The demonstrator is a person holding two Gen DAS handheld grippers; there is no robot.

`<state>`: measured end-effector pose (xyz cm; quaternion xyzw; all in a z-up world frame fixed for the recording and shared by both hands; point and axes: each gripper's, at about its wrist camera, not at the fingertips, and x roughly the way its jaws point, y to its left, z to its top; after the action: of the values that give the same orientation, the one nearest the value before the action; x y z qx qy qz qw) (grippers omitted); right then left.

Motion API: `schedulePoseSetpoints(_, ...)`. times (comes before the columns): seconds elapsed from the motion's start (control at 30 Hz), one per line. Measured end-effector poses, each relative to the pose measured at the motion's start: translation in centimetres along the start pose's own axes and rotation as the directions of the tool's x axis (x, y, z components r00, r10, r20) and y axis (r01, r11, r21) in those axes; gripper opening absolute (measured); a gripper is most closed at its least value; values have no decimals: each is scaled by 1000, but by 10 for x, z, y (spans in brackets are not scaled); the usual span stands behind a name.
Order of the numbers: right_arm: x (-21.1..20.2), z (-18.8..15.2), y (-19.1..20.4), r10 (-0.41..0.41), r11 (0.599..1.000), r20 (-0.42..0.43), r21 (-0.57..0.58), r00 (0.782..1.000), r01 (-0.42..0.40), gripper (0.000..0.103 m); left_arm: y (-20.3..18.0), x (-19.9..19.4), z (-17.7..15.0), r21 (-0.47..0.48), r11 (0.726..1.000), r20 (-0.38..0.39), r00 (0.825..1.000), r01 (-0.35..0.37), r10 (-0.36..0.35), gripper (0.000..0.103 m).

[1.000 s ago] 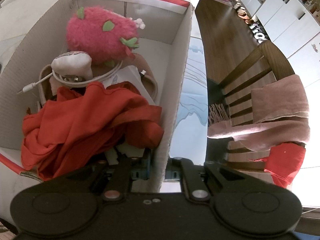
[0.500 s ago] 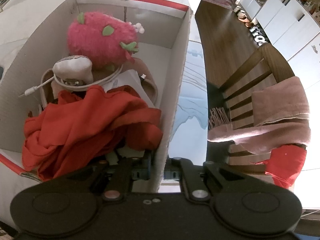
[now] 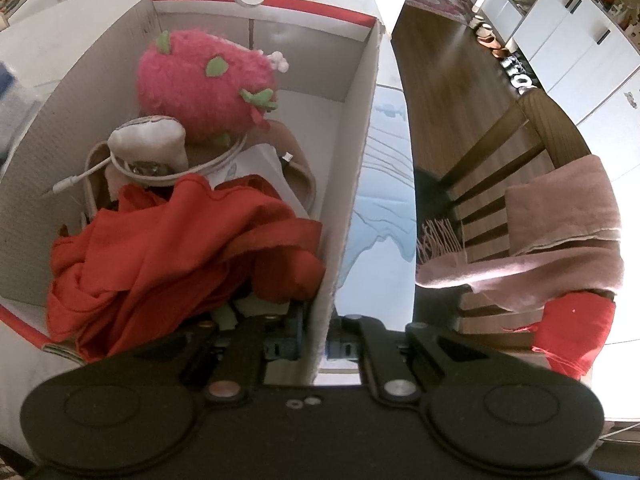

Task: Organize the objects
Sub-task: 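Carry the blue book into the box and open the left gripper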

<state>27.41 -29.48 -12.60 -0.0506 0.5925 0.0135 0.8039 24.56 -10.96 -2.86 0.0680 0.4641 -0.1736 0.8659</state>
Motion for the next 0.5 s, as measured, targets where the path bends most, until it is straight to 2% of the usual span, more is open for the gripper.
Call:
schedulePoseSetpoints(0.23, -1, 1, 1, 8, 1000, 8, 4, 1000, -8, 6, -31, 27, 6, 65, 998, -35, 999, 24, -22, 52)
schedulePoseSetpoints(0.5, -1, 1, 0, 18, 1000, 13, 9, 1000, -18, 5, -43, 49, 8, 89, 996, -68, 997, 30, -24, 52)
